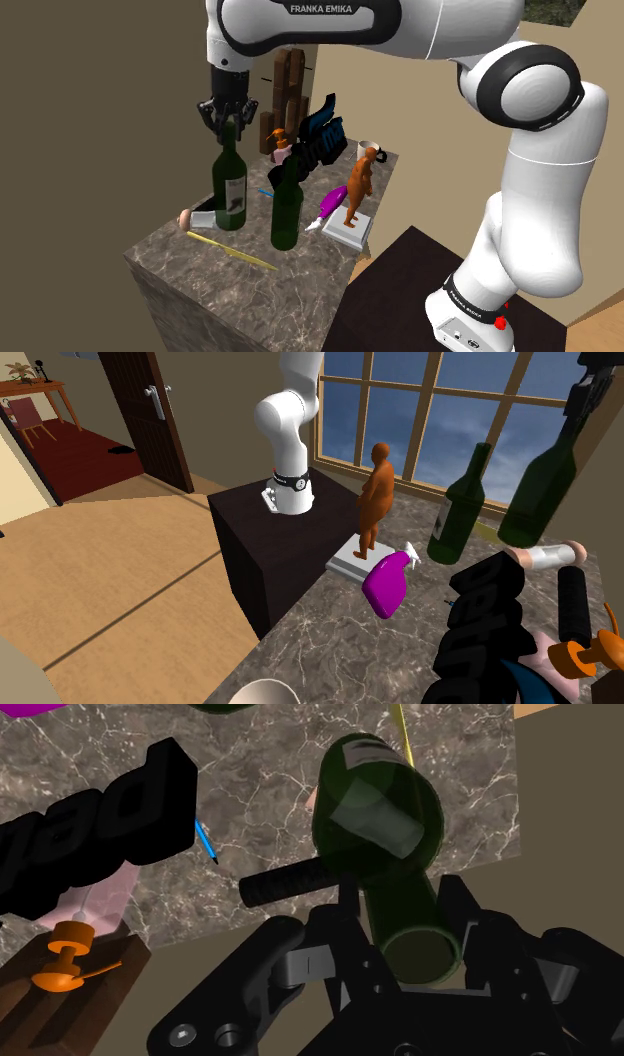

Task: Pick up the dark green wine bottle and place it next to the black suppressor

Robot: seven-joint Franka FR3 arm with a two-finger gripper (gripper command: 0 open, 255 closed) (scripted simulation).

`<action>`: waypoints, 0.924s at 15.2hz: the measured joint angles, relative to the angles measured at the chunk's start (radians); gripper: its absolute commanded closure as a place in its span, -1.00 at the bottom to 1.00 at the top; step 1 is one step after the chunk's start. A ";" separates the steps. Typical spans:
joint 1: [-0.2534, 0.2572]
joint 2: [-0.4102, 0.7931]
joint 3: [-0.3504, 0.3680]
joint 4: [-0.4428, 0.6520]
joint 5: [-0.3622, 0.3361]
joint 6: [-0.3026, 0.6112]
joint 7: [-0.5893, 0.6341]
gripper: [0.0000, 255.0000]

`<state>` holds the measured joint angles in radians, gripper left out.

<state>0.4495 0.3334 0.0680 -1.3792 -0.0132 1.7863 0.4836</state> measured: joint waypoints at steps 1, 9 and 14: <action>0.001 0.004 0.000 -0.008 -0.001 0.012 0.001 1.00; 0.000 -0.012 0.002 -0.096 0.000 0.122 -0.002 1.00; 0.001 -0.025 0.004 -0.130 0.001 0.148 0.001 1.00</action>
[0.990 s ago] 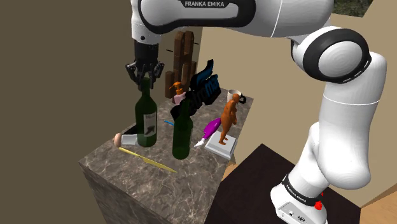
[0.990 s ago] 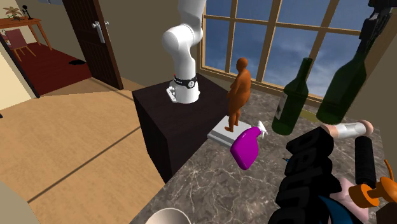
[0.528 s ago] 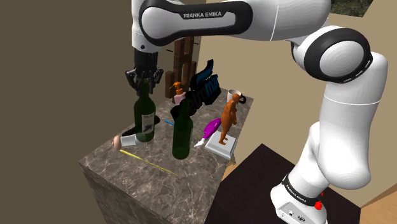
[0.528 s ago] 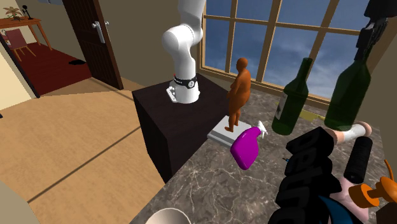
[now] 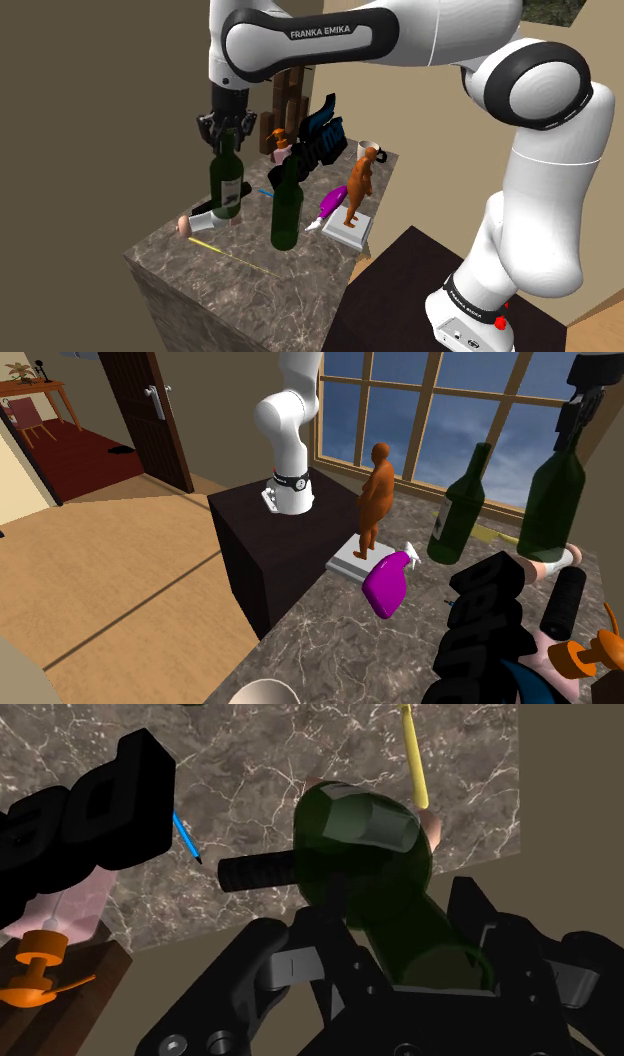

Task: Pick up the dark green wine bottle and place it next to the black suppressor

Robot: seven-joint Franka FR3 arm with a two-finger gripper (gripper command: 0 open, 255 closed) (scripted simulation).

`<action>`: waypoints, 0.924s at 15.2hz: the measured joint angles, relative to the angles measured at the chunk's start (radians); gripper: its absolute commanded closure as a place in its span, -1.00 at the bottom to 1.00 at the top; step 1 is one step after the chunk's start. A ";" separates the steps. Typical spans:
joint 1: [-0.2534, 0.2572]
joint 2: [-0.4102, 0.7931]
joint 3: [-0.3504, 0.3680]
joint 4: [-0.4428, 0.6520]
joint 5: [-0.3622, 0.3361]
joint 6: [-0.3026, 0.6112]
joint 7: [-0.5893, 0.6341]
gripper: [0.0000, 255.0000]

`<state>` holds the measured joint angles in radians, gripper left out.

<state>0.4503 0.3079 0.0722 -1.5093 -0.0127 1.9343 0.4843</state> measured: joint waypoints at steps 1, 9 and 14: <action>0.002 0.007 0.001 0.010 -0.001 -0.004 0.004 1.00; -0.003 0.027 -0.002 0.017 0.000 -0.018 -0.002 -1.00; -0.004 0.019 -0.003 0.082 -0.001 -0.114 -0.002 -1.00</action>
<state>0.4459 0.3265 0.0691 -1.4269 -0.0132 1.8206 0.4826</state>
